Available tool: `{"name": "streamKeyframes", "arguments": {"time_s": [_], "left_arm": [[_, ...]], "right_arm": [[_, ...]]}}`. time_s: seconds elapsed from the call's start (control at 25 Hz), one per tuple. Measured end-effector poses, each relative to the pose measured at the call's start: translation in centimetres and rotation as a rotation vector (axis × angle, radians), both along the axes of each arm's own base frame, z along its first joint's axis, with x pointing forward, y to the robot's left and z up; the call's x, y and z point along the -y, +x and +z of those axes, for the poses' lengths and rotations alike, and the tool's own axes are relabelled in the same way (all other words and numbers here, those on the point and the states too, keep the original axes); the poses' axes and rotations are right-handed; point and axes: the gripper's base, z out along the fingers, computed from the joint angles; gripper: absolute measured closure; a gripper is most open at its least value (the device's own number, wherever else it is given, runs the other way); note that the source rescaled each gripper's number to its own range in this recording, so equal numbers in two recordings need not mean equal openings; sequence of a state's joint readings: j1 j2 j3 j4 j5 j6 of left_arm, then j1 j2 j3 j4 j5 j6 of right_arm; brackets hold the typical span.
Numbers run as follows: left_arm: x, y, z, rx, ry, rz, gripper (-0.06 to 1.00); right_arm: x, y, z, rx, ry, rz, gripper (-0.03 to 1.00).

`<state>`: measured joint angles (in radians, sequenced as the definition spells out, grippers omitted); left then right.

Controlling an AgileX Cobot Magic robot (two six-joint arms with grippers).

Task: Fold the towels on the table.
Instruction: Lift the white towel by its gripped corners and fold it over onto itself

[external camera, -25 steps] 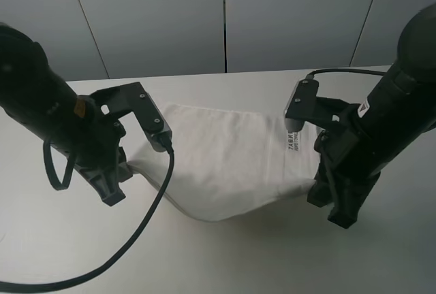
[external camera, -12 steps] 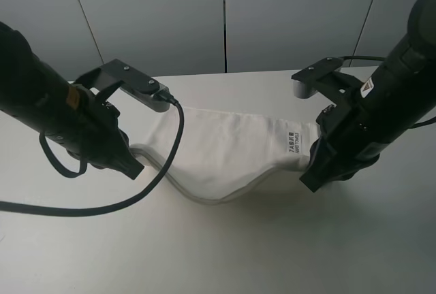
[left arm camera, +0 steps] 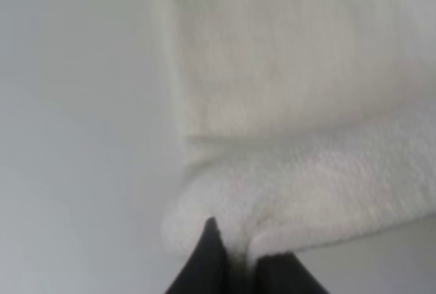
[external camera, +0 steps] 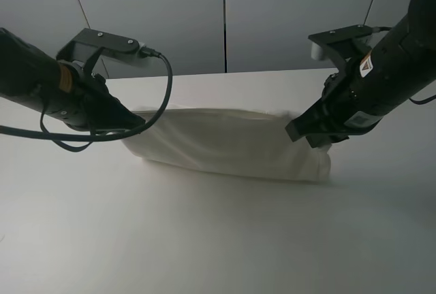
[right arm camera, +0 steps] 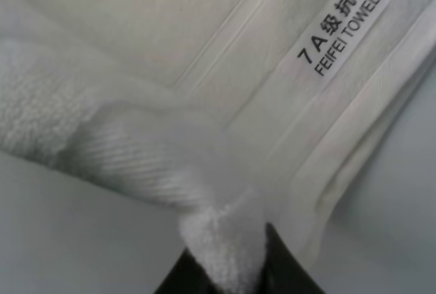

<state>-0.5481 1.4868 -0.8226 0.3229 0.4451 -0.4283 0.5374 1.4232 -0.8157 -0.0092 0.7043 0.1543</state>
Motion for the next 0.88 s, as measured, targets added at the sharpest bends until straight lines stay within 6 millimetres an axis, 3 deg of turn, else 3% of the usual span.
{"name": "streamKeyframes", "arguments": {"time_s": [0.16,0.28,0.88], "left_arm": [[-0.9,1.1,0.1,0.046,-0.035,0.033,0.94],[-0.9,1.8,-1.0,0.042,-0.020,0.023,0.94],[1.5,4.5,-5.4,0.138,-0.092,-0.137,0.94]], "right_arm": [[-0.5,1.1,-0.8,0.042,0.028,-0.034,0.97],[-1.0,2.0,-1.5,0.078,0.052,-0.059,0.97],[-0.7,4.6,-4.9,0.166,-0.046,-0.192,0.97]]}}
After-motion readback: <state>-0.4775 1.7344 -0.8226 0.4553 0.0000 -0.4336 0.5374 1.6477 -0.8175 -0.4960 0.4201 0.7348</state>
